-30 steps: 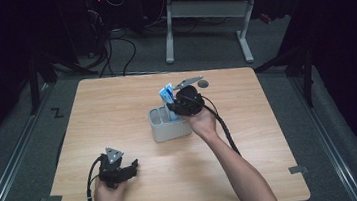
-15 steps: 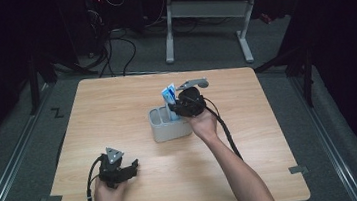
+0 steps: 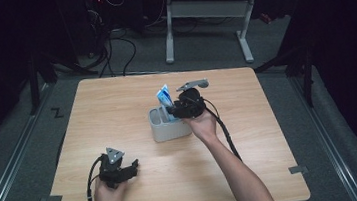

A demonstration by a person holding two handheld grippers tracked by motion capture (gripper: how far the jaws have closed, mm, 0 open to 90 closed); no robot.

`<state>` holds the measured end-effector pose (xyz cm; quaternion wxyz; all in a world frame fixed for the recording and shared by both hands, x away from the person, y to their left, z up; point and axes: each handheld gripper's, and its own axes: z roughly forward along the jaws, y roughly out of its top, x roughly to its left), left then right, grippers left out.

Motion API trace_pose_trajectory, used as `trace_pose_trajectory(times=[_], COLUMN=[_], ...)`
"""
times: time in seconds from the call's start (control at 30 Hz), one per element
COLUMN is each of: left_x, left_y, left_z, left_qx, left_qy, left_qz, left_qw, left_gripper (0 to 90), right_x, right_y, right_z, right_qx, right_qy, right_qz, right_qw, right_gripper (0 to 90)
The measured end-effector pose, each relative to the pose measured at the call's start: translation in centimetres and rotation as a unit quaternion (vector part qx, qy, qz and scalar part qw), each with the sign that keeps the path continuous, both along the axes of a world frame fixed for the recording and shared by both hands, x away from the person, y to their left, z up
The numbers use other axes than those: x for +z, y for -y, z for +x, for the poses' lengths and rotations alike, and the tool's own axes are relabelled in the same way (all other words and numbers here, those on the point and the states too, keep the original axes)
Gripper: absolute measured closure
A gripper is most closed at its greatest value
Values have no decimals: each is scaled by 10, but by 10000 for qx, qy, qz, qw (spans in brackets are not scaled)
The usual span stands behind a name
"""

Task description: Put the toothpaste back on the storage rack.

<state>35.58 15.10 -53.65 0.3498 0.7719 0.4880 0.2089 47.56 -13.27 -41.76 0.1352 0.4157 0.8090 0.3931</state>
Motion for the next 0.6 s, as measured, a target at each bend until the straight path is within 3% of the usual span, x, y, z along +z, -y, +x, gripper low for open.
trace_pose_trajectory(times=[0.37, 0.6], left_x=[0, 0], left_y=[0, 0], left_z=[0, 0], left_qx=[1, 0], left_qy=[-1, 0], left_qz=[2, 12], left_qw=[10000, 10000], left_gripper=[270, 269], right_x=[8, 22], right_y=[5, 17], right_z=[-6, -14], right_qx=[21, -7], right_qy=[244, 427], right_qz=[-40, 143], right_qw=[9997, 9990], right_gripper=[517, 515])
